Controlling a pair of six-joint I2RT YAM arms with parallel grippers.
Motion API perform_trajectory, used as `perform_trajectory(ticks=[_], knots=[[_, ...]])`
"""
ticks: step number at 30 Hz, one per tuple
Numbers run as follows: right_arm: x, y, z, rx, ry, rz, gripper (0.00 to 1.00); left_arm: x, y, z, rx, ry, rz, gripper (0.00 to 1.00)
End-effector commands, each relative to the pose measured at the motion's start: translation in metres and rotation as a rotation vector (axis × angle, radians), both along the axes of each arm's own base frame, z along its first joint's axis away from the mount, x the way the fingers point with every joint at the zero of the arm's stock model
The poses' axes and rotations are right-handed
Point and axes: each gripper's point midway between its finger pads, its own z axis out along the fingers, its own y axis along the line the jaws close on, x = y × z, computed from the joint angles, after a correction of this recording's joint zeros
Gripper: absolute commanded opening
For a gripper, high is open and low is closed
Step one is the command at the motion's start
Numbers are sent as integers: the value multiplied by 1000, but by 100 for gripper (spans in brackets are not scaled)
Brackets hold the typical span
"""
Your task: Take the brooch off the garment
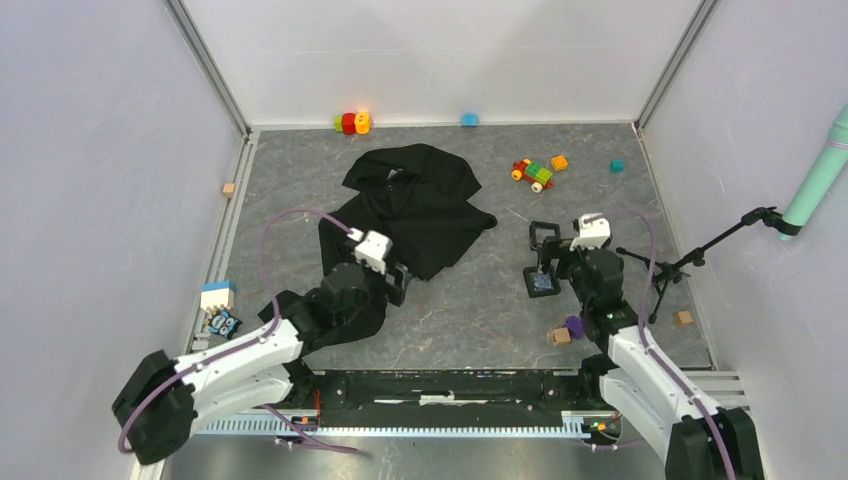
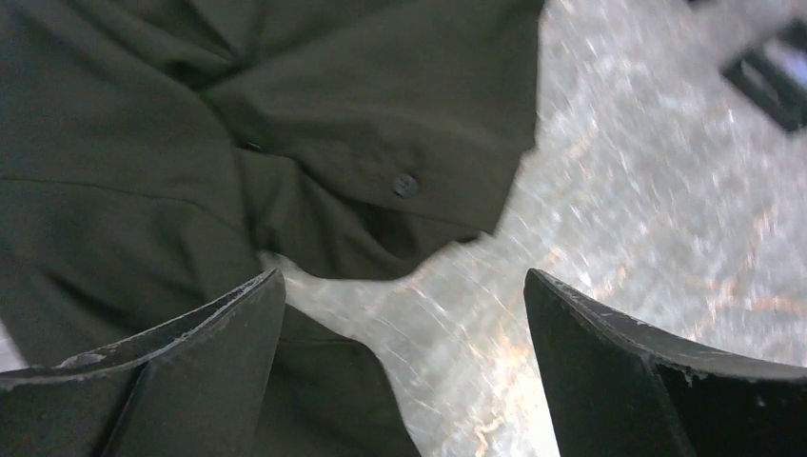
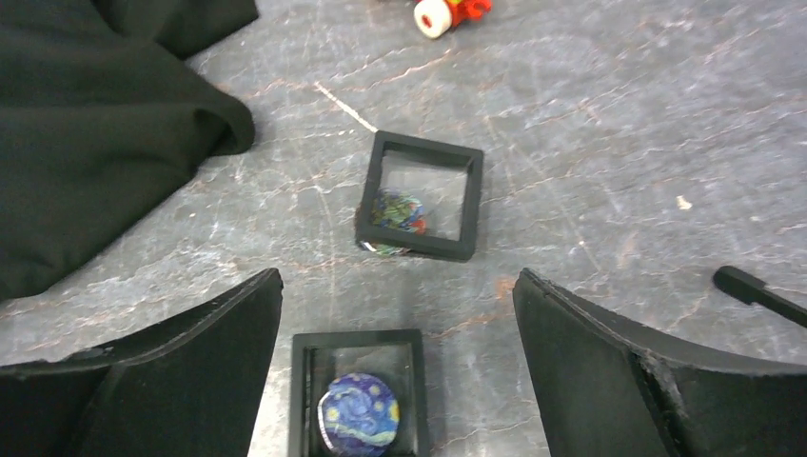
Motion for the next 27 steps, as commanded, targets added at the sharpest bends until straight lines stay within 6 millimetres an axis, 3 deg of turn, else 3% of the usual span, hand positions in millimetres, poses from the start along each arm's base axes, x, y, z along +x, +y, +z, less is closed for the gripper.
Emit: perform_trajectory(ticks=[1,7,9,17,21,27], knots=[[11,-22,38,-65,-268,-89,95,34,37,55,-175,-68,235,100],[14,-61,41,-145,-265,-258,98,70,98,72,-216,-139,471,100],[10,-80,35,-140,-272,-331,98,80,116,68,-192,-173,532,100],[-10,-112,18,-187,-375,-373,95,113,188,48,-79,-197,761,100],[-15,-112,21,-232,-419,-328,94,115,202,35,-57,-227,780,100],[-20,-101,2,-187,-418,-253,91,123,203,11,-4,-210,736,100]])
